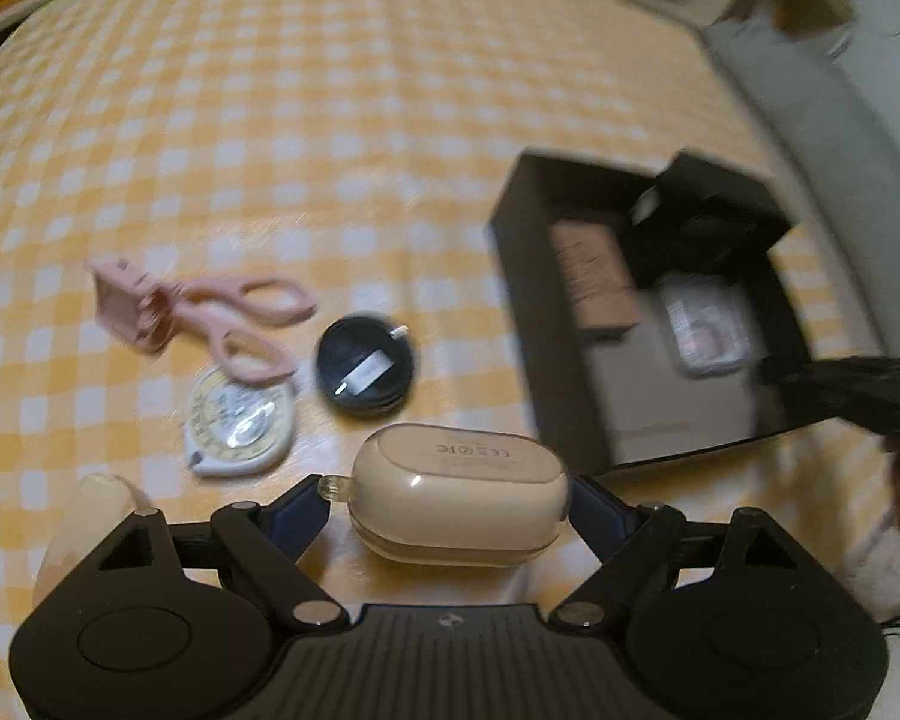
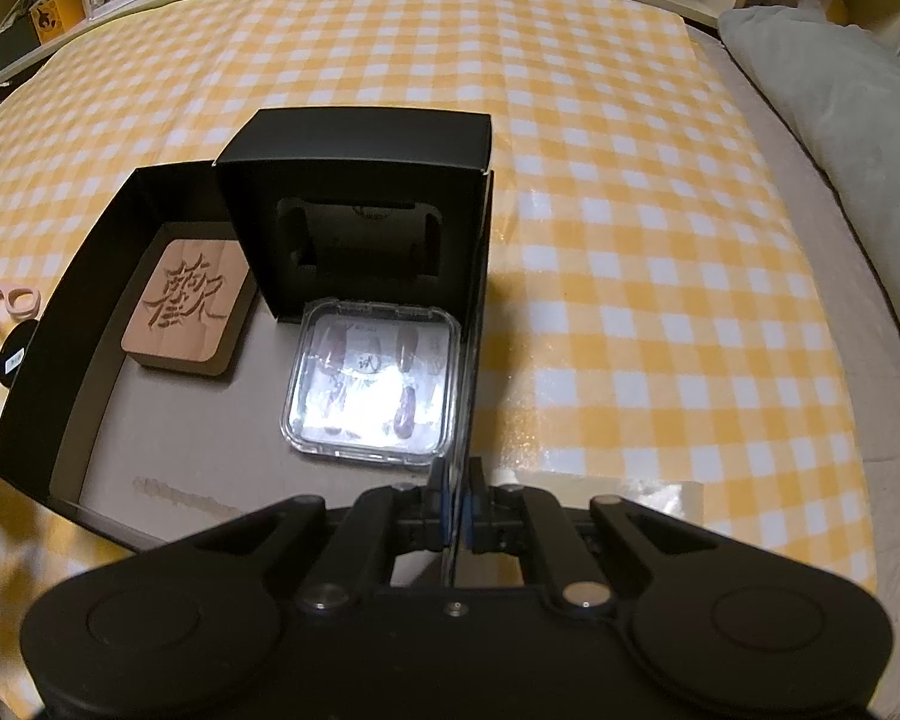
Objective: Organize rigid objects
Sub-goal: 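Carry the earbud case over the tray and lower it beside the wooden tag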
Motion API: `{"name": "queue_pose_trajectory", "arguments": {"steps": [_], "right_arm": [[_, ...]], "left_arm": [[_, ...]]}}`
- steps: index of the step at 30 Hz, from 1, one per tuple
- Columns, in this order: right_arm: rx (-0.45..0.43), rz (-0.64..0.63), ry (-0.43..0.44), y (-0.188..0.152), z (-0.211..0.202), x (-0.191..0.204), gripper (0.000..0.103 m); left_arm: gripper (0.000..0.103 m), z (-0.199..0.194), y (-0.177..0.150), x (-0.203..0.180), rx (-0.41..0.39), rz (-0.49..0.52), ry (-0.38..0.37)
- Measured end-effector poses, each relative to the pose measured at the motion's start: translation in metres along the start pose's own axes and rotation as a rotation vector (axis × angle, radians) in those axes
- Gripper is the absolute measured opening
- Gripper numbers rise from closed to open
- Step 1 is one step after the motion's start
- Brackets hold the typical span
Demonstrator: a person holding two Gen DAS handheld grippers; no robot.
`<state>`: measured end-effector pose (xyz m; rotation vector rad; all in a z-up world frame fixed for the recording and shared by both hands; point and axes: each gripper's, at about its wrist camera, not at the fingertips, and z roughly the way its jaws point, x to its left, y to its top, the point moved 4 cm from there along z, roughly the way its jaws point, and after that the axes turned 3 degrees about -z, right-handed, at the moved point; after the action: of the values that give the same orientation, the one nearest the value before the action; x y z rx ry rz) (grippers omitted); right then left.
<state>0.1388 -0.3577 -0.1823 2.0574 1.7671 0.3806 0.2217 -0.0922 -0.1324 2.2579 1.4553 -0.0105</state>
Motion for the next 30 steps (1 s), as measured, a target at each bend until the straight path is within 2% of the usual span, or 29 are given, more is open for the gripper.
{"name": "queue_pose_trajectory", "arguments": {"steps": [4,7,12,16,20,25,30], "right_arm": [[0.000,0.001,0.000,0.000,0.000,0.000,0.005],[-0.003,0.003,0.005,0.000,0.000,-0.001,0.005],[-0.010,-0.002,0.007,0.000,-0.002,-0.001,0.005],[-0.012,0.000,0.009,-0.001,-0.004,0.000,0.005],[-0.015,0.008,0.015,-0.001,-0.006,-0.001,0.005],[-0.016,0.013,0.017,-0.001,-0.007,-0.002,0.005],[-0.016,0.027,0.030,-0.001,-0.008,-0.003,0.006]], "left_arm": [[0.086,-0.019,0.001,-0.020,-0.059,0.005,-0.083],[0.086,-0.035,0.006,-0.039,-0.116,0.080,-0.126],[0.086,-0.037,0.020,-0.075,-0.173,0.219,-0.120],[0.086,-0.013,0.031,-0.107,-0.151,0.374,-0.149],[0.086,0.018,0.044,-0.126,-0.112,0.462,-0.199],[0.086,0.048,0.049,-0.145,-0.088,0.621,-0.163],[0.086,0.075,0.047,-0.154,-0.024,0.788,-0.115]]}}
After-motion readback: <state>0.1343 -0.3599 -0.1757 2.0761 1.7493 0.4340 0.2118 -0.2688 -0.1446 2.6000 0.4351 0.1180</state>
